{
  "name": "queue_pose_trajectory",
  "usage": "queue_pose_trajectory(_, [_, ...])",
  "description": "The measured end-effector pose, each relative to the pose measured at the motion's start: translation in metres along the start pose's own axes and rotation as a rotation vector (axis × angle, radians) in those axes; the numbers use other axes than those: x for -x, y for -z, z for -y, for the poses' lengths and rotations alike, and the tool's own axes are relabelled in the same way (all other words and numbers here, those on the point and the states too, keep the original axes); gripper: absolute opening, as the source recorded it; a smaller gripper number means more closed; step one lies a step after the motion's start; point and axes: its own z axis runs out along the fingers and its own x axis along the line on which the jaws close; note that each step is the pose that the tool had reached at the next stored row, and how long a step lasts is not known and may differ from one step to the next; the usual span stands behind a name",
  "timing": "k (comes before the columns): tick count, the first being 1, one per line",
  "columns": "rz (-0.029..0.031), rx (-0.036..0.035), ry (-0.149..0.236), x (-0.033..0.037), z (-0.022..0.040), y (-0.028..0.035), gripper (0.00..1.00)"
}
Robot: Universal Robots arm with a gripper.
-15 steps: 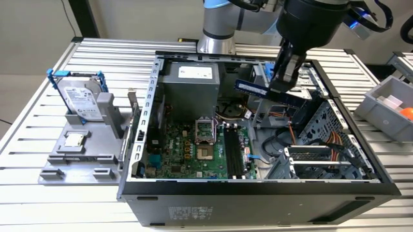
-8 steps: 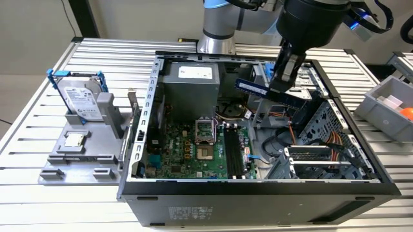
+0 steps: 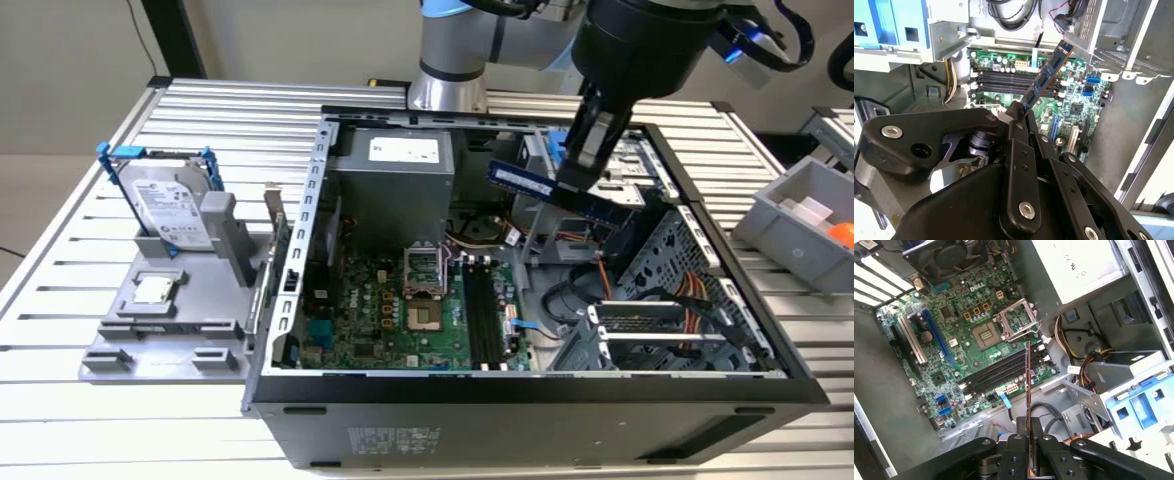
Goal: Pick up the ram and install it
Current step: 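Insert the ram into the slot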
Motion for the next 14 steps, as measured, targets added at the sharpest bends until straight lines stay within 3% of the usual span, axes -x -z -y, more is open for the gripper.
queue_pose_trajectory(14, [0.0033,-0.0039,-0.102,0.0000,0.0000,-0.0002,0.00])
